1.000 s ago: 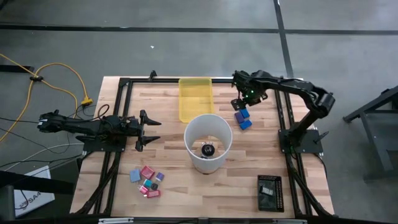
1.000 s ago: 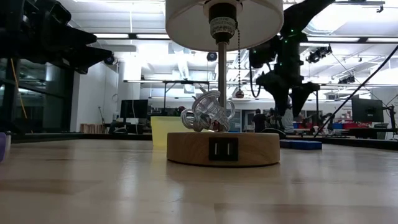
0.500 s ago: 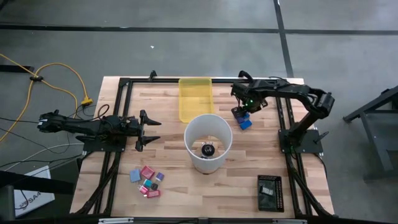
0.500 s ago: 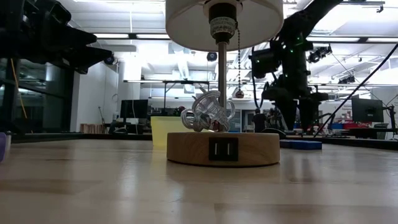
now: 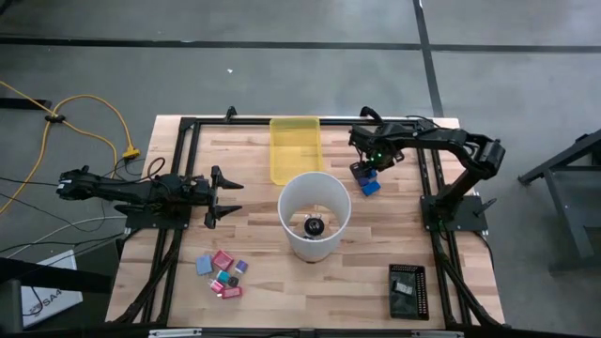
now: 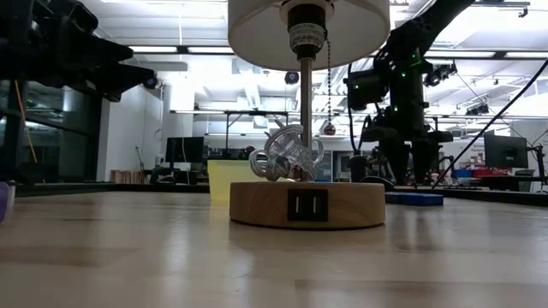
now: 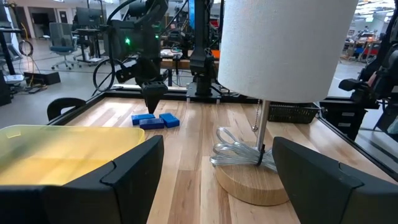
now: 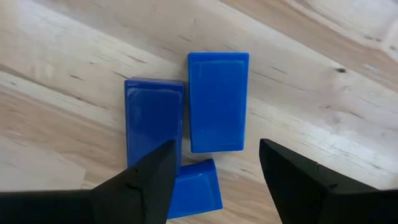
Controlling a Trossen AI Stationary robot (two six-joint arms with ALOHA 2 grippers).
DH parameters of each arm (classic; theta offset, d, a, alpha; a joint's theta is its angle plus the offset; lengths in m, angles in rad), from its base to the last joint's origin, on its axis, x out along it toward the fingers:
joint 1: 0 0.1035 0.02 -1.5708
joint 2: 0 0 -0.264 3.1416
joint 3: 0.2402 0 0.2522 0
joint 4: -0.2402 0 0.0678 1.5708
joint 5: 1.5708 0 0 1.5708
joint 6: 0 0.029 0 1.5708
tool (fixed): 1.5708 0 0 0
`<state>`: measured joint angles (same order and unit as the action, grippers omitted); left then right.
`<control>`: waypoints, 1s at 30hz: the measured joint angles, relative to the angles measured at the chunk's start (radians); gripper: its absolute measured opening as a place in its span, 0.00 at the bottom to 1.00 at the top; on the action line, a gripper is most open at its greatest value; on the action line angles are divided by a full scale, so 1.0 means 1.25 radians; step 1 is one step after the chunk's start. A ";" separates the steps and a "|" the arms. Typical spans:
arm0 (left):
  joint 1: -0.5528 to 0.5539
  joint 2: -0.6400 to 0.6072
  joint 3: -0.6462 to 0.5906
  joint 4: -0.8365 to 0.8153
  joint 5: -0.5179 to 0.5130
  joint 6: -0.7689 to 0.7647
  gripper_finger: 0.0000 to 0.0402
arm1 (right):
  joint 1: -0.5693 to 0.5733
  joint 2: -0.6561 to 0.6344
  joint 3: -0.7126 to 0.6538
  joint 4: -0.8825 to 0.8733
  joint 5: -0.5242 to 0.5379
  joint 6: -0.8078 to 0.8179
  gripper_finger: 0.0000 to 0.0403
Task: Pick & Place Office items
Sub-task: Put the top blue timer into the black bin
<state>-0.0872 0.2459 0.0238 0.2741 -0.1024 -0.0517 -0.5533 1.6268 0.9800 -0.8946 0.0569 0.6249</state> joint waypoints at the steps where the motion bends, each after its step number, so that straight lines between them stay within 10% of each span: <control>1: 0.000 0.000 0.000 0.000 0.000 0.000 0.73 | 0.000 0.000 0.000 -0.002 0.002 0.000 0.54; 30: 0.000 0.000 0.000 0.000 0.000 0.000 0.73 | 0.041 -0.001 0.000 -0.038 0.039 0.044 0.54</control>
<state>-0.0872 0.2460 0.0238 0.2741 -0.1023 -0.0518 -0.5018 1.6260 0.9802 -0.9419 0.1059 0.6796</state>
